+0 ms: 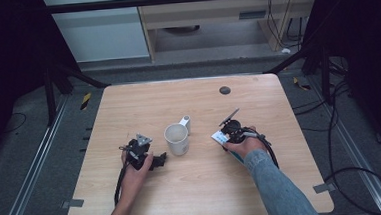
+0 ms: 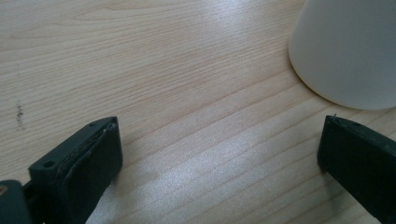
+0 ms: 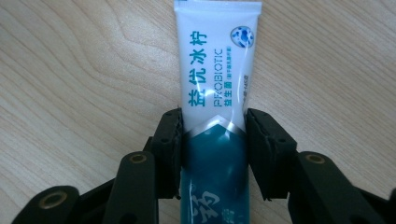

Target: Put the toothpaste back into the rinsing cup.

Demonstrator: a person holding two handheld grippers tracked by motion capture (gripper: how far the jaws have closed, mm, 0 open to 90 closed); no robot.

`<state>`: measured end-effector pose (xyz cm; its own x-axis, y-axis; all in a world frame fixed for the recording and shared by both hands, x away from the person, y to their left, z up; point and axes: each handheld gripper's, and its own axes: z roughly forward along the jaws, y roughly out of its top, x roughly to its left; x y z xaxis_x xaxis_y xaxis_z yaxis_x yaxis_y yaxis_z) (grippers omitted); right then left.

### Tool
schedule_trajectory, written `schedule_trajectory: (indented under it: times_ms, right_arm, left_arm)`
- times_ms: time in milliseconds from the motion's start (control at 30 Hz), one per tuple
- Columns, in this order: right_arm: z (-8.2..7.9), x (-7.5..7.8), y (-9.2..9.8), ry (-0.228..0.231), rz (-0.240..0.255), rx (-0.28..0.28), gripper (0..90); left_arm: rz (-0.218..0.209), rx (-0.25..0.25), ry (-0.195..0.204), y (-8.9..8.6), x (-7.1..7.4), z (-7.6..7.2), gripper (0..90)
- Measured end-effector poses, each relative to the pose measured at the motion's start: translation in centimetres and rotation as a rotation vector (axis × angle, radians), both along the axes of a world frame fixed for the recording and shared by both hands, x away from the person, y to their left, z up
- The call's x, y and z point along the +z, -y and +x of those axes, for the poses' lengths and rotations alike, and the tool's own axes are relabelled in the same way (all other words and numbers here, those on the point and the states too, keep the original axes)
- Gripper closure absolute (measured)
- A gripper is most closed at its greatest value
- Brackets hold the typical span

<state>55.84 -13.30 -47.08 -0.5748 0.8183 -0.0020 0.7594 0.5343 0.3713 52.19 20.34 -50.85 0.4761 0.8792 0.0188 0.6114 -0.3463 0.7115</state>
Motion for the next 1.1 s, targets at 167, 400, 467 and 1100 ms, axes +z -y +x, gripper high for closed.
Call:
schedule_trajectory:
  times_ms: [167,400,467,1100]
  right_arm:
    - [-0.1,0.1,-0.1,0.013,-0.012,0.009,62.3]
    - [-0.4,0.3,-0.7,0.032,-0.057,0.019,68.6]
    - [-0.5,0.3,-0.7,0.035,-0.058,0.017,69.7]
    - [-0.7,3.5,1.0,0.063,0.011,-0.021,78.8]
  left_arm:
    - [0.000,0.000,0.000,0.0,0.0,0.0,0.0]
    - [0.000,0.000,0.000,0.0,0.0,0.0,0.0]
    - [0.000,0.000,0.000,0.0,0.0,0.0,0.0]
    - [0.001,-0.003,0.000,0.0,0.0,0.1,0.0]
